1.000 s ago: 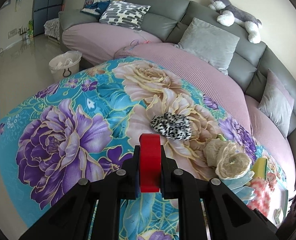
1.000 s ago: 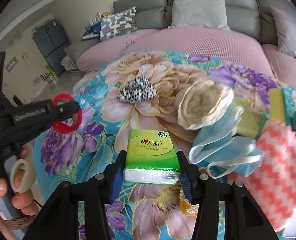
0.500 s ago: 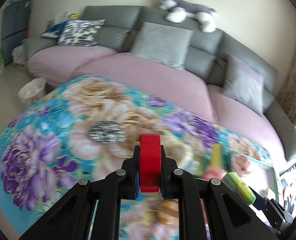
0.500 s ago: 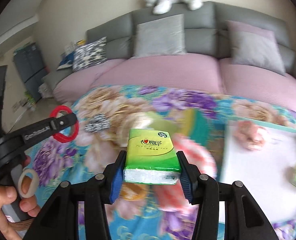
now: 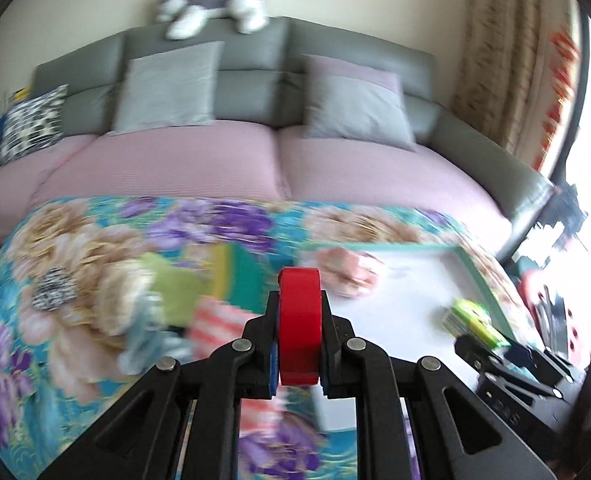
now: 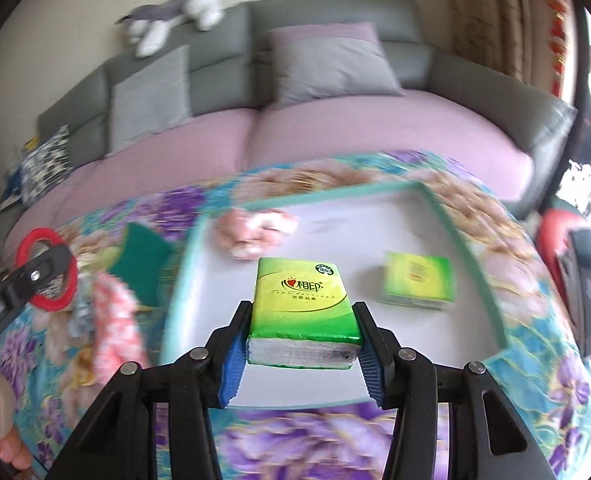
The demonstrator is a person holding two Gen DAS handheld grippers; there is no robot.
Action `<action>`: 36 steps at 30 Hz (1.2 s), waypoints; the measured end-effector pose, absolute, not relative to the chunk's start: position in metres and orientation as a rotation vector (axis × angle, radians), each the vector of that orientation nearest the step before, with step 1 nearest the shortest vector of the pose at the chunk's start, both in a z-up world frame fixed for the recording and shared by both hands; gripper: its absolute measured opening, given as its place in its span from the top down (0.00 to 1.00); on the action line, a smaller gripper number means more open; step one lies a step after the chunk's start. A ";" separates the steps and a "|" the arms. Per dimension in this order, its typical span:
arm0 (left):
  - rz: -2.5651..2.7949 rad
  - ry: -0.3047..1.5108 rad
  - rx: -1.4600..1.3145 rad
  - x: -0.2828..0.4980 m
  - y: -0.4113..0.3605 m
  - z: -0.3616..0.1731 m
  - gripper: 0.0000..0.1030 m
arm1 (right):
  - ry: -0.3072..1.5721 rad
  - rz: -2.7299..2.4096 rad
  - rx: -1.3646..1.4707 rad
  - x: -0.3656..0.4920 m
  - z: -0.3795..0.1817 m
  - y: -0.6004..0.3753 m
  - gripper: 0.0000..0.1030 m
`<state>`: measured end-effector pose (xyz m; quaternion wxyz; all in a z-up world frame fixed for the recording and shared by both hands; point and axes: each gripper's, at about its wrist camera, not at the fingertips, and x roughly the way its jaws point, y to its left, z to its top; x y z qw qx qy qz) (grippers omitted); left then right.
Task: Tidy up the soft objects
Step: 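Carry the tissue pack with the right gripper to the tray while the left carries the tape, then set the tissue pack beside the first pack with the right gripper while the left drops the tape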
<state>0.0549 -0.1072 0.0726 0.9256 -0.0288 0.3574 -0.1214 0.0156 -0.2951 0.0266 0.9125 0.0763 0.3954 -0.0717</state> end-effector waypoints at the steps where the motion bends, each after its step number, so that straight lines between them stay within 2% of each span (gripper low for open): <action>1: -0.268 0.740 -0.048 0.056 -0.116 0.070 0.85 | 0.828 -0.177 0.154 0.016 0.023 -0.304 0.50; 13: -0.339 0.873 0.124 0.068 -0.192 0.013 0.85 | 0.925 -0.246 0.245 0.021 -0.019 -0.349 0.50; 30: -0.312 0.918 0.154 0.087 -0.202 -0.017 0.85 | 0.915 -0.298 0.235 0.031 -0.028 -0.357 0.51; 32: -0.318 0.913 0.146 0.087 -0.200 -0.015 0.83 | 0.913 -0.315 0.223 0.031 -0.025 -0.358 0.49; 33: -0.322 0.906 0.139 0.087 -0.199 -0.012 0.74 | 0.913 -0.322 0.218 0.030 -0.024 -0.359 0.49; 34: -0.323 0.901 0.136 0.087 -0.199 -0.010 0.55 | 0.911 -0.324 0.216 0.029 -0.022 -0.359 0.48; 36: -0.326 0.896 0.135 0.086 -0.198 -0.007 0.32 | 0.917 -0.328 0.210 0.029 -0.020 -0.359 0.41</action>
